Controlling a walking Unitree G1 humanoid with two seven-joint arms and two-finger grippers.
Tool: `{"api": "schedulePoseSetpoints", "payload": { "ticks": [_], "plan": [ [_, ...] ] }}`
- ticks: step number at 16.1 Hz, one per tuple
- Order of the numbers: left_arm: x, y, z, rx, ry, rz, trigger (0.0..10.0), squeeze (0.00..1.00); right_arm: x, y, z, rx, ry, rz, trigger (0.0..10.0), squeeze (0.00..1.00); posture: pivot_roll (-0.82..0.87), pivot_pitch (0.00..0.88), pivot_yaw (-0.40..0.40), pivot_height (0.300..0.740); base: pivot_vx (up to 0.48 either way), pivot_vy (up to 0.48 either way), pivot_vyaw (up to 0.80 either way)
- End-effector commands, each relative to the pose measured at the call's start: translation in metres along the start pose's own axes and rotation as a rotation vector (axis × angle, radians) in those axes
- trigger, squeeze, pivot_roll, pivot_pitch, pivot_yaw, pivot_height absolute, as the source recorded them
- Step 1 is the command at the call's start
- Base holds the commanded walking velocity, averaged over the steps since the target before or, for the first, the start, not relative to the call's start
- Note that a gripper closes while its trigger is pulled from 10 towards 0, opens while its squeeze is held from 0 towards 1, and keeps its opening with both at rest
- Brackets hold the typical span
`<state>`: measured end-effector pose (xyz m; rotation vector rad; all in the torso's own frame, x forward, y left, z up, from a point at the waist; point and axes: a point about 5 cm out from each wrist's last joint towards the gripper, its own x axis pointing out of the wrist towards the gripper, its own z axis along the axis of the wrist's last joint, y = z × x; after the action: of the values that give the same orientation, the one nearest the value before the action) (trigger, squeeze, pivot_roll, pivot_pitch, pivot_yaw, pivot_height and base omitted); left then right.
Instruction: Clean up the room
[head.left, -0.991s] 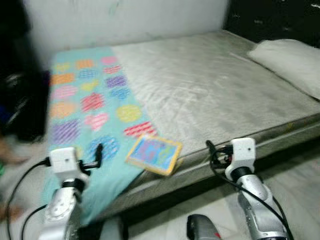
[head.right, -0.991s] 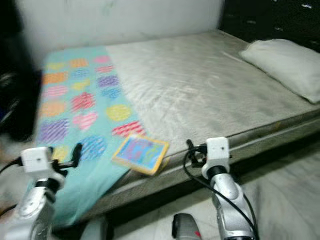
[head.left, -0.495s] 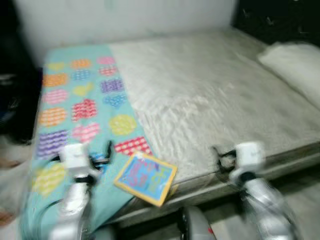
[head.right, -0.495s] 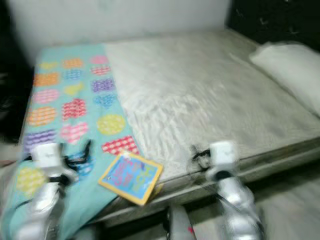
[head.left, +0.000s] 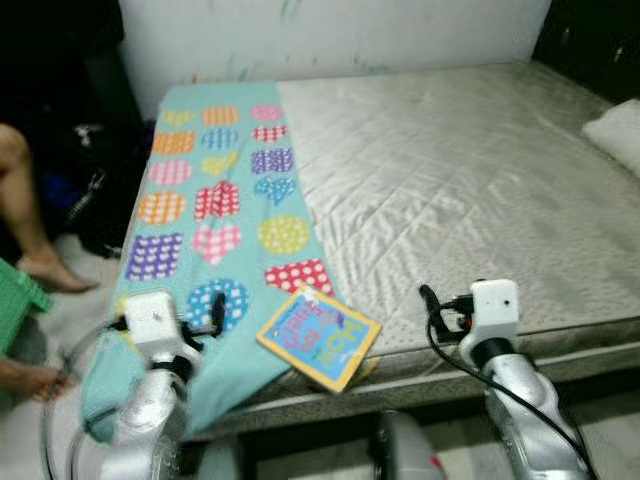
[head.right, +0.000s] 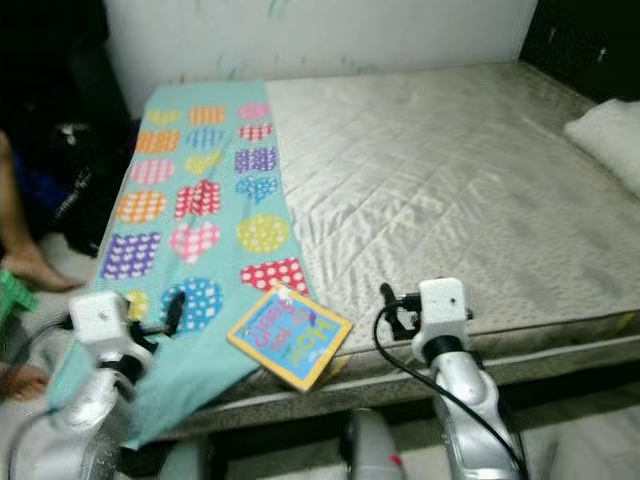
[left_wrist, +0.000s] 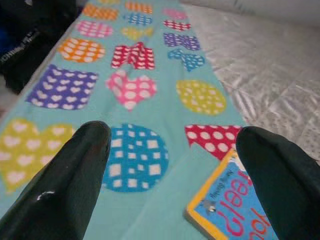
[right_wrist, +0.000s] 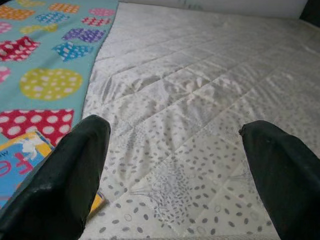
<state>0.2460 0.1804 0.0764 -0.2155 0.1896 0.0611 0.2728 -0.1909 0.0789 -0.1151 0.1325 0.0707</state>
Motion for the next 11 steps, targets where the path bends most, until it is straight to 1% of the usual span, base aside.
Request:
{"api": "schedulePoseSetpoints", "payload": {
  "ticks": [1, 4, 6, 8, 10, 11],
  "plan": [
    [0.000, 0.003, 0.003, 0.010, 0.000, 0.014, 10.0, 0.00, 0.001, -0.001, 0.004, 0.009, -0.007, 0.001, 10.0, 0.00, -0.14, 0.000, 0.010, 0.601, 0.000, 0.000, 0.00],
    [0.000, 0.006, 0.002, 0.010, 0.006, 0.022, 10.0, 0.00, -0.001, 0.002, 0.003, 0.016, -0.006, 0.016, 10.0, 0.00, -0.14, 0.000, 0.007, 0.597, 0.000, 0.000, 0.00],
    [0.001, 0.007, 0.001, 0.007, 0.011, 0.025, 10.0, 0.00, -0.002, 0.004, 0.003, 0.020, -0.004, 0.021, 10.0, 0.00, -0.14, 0.000, 0.005, 0.578, 0.000, 0.000, 0.00],
    [0.006, 0.007, -0.004, -0.001, 0.049, 0.026, 10.0, 0.00, -0.004, 0.005, 0.003, 0.024, -0.003, 0.027, 10.0, 0.00, -0.14, 0.000, 0.006, 0.553, 0.000, 0.000, 0.00],
    [0.010, 0.008, -0.007, 0.007, 0.076, 0.022, 10.0, 0.00, -0.006, 0.003, 0.003, 0.018, 0.001, 0.022, 10.0, 0.00, -0.15, 0.000, 0.008, 0.528, 0.000, 0.000, 0.00],
    [0.010, 0.008, -0.008, 0.004, 0.084, 0.022, 10.0, 0.00, -0.007, 0.002, 0.003, 0.017, 0.002, 0.020, 10.0, 0.00, -0.15, 0.000, 0.009, 0.528, 0.000, 0.000, 0.00]
  ]
}}
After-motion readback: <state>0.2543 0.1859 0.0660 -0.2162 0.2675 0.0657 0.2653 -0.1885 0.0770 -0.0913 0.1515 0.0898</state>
